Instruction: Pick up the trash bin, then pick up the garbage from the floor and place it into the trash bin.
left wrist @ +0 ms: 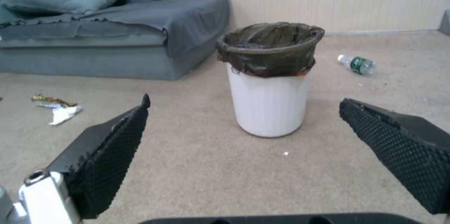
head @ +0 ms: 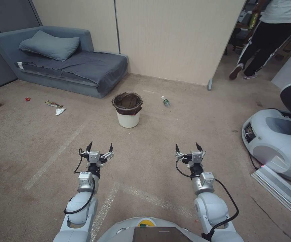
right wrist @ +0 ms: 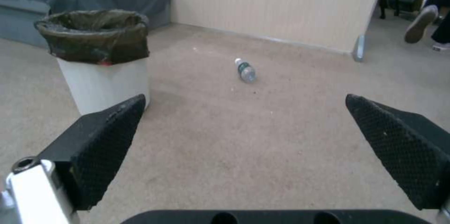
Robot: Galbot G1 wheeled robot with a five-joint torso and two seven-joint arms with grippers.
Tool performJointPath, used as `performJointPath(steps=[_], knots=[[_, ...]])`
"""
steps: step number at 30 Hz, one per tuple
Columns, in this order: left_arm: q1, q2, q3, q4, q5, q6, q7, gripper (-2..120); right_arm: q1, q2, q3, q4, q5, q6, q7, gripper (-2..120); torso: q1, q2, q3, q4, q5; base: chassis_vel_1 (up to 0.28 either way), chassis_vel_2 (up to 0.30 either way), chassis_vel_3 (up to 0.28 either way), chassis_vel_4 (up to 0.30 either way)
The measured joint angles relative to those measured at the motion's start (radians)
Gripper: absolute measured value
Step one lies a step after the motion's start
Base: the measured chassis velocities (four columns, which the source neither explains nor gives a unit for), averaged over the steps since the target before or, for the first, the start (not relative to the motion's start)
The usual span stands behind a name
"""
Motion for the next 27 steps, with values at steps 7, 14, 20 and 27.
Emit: performJointPath(steps=[7, 14, 20, 27], knots=[[0.000, 0.000, 0.000, 0.000, 0.000, 0.000, 0.000, 100, 0.000, 0.000, 0.000, 0.000, 0.000, 0.000, 0.000, 100, 0.000, 0.000, 0.000, 0.0000, 0.0000, 0.000, 0.000, 0.000, 0.000], [0.000, 0.000, 0.000, 0.000, 0.000, 0.000, 0.000, 100, 0.000, 0.000, 0.000, 0.000, 0.000, 0.000, 0.000, 100, 0.000, 0.000, 0.000, 0.0000, 0.0000, 0.000, 0.000, 0.000, 0.000], [0.002, 0.000, -0.002, -0.001, -0.001, 0.003, -0.001, 100, -0.001, 0.000, -0.001, 0.001, 0.001, -0.002, 0.004, 100, 0.000, 0.000, 0.000, 0.0000, -0.0001, 0.000, 0.000, 0.000, 0.000], [0.056, 0.017, -0.046, -0.080, -0.046, 0.091, -0.041, 100, -0.042, 0.016, -0.036, 0.065, 0.026, -0.069, 0.114, 100, 0.000, 0.000, 0.000, 0.0000, -0.0002, 0.000, 0.000, 0.000, 0.000]])
